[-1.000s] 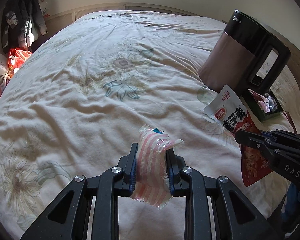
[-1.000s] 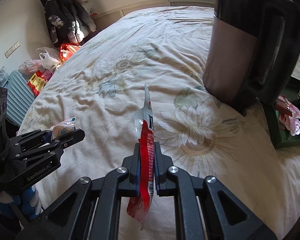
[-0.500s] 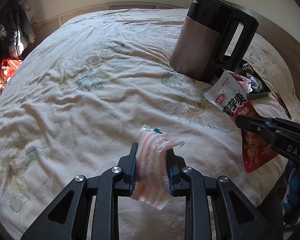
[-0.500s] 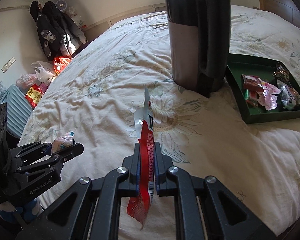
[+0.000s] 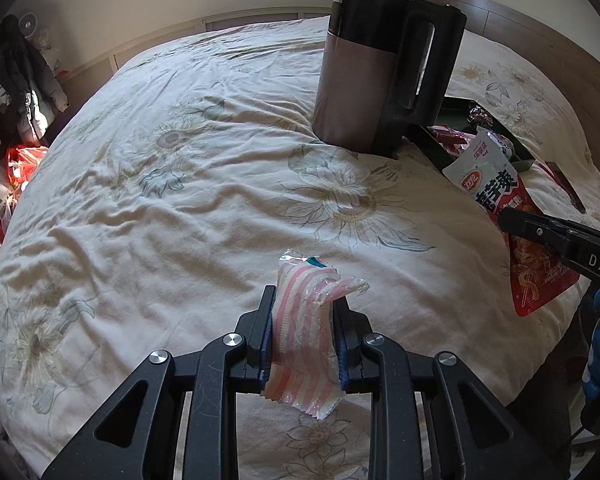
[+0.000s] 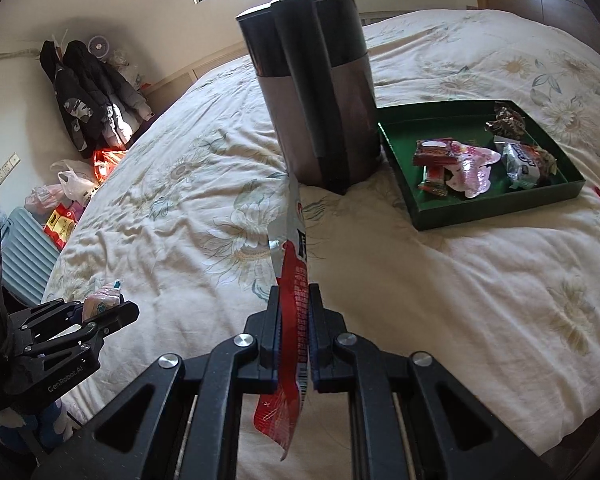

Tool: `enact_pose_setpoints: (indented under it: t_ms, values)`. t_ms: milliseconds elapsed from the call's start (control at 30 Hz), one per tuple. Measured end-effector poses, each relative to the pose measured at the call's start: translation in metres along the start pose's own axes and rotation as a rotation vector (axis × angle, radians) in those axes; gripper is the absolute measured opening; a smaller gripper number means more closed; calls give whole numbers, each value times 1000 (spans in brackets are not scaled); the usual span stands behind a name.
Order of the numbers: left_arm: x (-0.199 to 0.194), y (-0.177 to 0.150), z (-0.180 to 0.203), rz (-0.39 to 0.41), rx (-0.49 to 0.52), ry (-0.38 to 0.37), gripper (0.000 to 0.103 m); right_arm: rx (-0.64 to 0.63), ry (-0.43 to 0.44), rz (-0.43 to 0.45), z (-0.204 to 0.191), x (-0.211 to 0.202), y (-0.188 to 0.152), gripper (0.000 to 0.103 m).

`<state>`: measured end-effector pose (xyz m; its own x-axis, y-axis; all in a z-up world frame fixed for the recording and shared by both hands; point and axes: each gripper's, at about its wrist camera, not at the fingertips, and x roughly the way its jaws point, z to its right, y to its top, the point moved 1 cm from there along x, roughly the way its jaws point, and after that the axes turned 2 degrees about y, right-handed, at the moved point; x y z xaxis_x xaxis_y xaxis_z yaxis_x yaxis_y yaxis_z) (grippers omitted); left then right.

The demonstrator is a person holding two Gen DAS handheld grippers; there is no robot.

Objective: Organize snacks
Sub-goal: 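Carry the red packet and striped candy over to the green tray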

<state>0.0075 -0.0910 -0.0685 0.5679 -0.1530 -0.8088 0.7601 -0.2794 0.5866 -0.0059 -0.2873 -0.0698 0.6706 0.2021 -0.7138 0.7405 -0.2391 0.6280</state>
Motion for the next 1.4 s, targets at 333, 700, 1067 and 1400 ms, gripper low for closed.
enact_pose_setpoints:
  t_ms: [333, 700, 1067, 1400]
  values:
    - [5, 13, 58, -13, 92, -7, 21, 111, -42, 69, 69, -28, 0, 24]
    - [15, 26, 112, -28, 188, -53, 21, 206, -91, 125, 134, -45, 8, 24]
    - [23, 69, 174, 36, 282, -124, 21, 211, -134, 151, 180, -36, 47, 24]
    - [62, 132, 234, 73, 318, -203, 21, 167, -142, 157, 210, 3, 103, 24]
